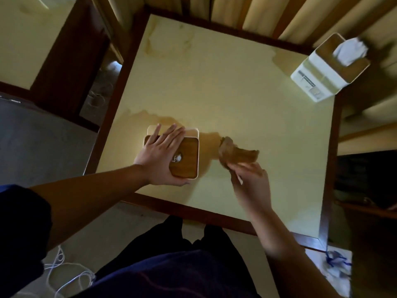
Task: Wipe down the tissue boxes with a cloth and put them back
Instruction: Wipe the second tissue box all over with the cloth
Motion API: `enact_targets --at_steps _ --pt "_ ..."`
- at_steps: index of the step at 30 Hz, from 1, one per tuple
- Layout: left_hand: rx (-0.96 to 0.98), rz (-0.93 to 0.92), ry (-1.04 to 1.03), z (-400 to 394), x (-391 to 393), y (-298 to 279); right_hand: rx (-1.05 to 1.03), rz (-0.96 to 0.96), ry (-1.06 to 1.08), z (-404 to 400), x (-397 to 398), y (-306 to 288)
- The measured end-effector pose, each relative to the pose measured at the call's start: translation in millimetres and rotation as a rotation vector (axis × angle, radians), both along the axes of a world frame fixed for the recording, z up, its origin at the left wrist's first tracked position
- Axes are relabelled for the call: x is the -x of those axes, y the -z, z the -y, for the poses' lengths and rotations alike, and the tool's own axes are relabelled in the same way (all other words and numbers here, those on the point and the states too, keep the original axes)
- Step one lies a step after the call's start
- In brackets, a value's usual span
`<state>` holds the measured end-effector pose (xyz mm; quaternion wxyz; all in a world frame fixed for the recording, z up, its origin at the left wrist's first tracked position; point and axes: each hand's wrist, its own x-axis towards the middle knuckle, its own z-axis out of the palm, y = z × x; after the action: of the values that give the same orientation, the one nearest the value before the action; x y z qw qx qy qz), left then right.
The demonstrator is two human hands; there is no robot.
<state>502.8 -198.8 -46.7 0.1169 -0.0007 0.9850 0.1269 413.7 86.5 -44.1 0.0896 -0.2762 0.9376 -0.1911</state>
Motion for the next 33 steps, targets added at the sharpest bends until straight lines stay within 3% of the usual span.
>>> enact_targets --at_steps 3,5,11,14,17,19,21,24,26,28,33 --pt "0.009 0.009 0.036 1 -1 0 -0.281 0.155 -0.012 -15 -36 25" --pt "0.008 0.014 0.057 2 -2 0 -0.308 0.237 0.027 -18 -54 28" --pt "0.009 0.018 0.224 13 1 1 -0.132 0.282 0.172 6 -57 13" --pt "0.016 0.125 0.417 21 15 -5 -0.032 0.39 0.264 27 -43 1" --pt "0.15 0.246 0.709 21 32 -22 0.026 0.402 0.281 48 -28 -6" --pt "0.216 0.279 0.778 22 36 -33 0.031 0.459 0.309 60 -21 -10" --pt "0.059 0.298 0.617 23 30 -39 0.027 0.597 0.348 68 -18 -11" --pt "-0.291 0.256 0.045 14 13 -41 0.076 0.746 0.332 72 -18 -7" --pt "-0.279 0.182 -0.269 -2 -2 -34 0.039 0.729 0.267 72 -22 -7" --pt "-0.229 0.148 -0.417 -21 -15 -24 -0.029 0.681 0.208 75 -28 -7" --pt "-0.205 0.073 -0.548 -50 -12 -11 -0.198 0.49 0.135 76 -42 -8"
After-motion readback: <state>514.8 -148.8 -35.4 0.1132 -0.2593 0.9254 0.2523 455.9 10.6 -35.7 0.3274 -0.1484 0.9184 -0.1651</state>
